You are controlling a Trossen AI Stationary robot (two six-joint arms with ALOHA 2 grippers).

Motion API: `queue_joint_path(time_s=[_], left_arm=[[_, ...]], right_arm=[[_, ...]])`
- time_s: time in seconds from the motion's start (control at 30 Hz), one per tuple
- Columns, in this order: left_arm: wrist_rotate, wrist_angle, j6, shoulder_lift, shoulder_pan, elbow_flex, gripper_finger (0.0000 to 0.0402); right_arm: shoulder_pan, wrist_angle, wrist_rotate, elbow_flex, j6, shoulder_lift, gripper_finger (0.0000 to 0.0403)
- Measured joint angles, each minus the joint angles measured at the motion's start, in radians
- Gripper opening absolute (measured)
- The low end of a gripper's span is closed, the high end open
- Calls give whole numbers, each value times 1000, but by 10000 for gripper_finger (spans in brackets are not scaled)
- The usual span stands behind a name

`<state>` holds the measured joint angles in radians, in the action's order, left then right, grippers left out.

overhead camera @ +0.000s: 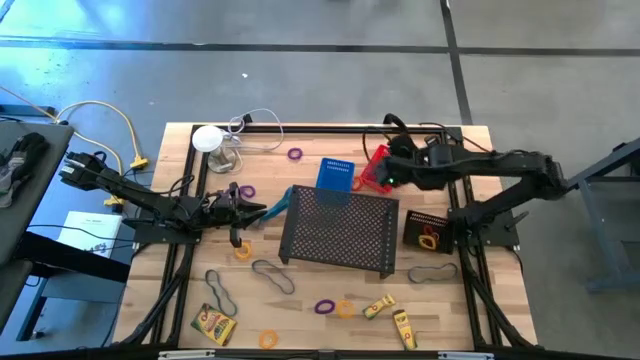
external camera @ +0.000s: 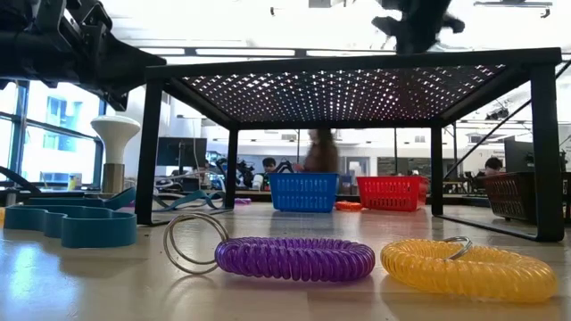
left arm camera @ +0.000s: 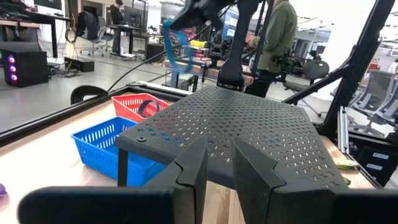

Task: Pick & Place Office Desk Supplies
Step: Put the blue rubber band into the red bin

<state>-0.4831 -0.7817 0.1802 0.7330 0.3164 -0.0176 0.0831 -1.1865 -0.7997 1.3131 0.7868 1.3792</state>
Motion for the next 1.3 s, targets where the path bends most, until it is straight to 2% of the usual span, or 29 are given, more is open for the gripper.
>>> queue_joint_path(time_s=[0.2,0.4,0.8,1.07,1.17,1.3], left_arm=[[0,4,0,0,0,0,66],[0,4,2,0,0,0,66],[-2,4,-23,0,0,0,66],[-2,4,-23,0,0,0,66],[-3,3,-23,0,0,0,66],[-3,3,-24,0,0,0,66]], right_arm=[[136,309,174,-161,-161,1,3],[240,443,278,-243,-194,1,3],[347,571,476,-396,-188,1,3],[413,588,690,-412,-182,24,3],[428,545,723,-411,-180,43,3],[443,450,694,-413,-178,67,3]])
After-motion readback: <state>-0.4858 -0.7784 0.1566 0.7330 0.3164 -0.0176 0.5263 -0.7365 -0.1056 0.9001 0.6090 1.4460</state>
